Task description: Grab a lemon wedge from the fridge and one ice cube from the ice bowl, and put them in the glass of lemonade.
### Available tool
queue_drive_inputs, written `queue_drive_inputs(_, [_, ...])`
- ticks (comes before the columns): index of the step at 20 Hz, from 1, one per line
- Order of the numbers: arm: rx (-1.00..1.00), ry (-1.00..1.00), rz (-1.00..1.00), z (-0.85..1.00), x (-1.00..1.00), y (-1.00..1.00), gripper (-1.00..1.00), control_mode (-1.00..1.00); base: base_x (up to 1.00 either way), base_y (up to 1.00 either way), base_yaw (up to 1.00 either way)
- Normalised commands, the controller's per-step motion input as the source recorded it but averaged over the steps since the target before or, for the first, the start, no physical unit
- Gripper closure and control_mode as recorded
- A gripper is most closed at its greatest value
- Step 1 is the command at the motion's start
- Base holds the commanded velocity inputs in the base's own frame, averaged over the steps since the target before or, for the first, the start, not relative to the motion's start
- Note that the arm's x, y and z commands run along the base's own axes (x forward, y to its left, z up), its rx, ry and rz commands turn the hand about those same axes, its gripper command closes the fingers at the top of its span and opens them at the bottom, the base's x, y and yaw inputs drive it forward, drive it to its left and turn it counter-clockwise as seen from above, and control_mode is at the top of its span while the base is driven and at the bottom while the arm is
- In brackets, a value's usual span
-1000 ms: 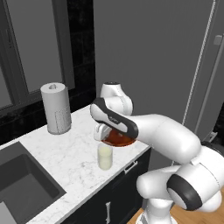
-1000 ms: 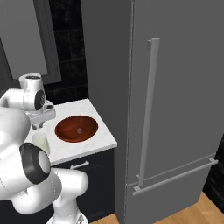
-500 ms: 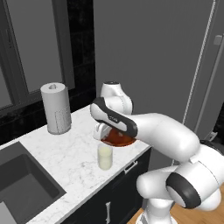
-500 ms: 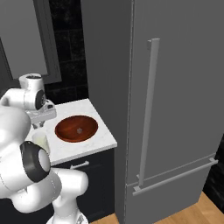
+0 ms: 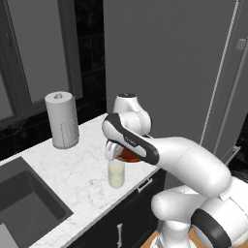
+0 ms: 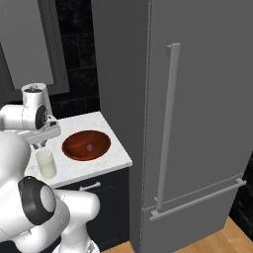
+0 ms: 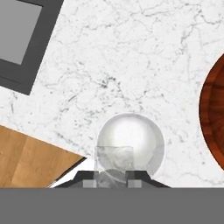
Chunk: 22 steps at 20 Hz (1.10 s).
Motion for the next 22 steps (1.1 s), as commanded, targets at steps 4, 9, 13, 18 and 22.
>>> queue_drive_inputs(4, [0.0, -0.05, -0.02, 0.0, -0.01, -0.26, 1.0, -1.0, 0.0, 0.0, 0.0])
queue_drive_inputs(9, [0.0, -0.02, 0.0, 0.06, 0.03, -0.02, 1.0, -1.0, 0.0, 0.0, 0.0])
queue_drive_inputs(13, [0.0, 0.0, 0.0, 0.0, 0.21, 0.0, 1.0, -1.0, 0.0, 0.0, 0.0])
queue_drive_inputs(18, [0.02, 0.02, 0.0, -0.01, 0.07, -0.04, 1.0, -1.0, 0.0, 0.0, 0.0])
queue_drive_inputs(22, [0.0, 0.0, 0.0, 0.0, 0.07, 0.03, 1.0, -1.0, 0.0, 0.0, 0.0])
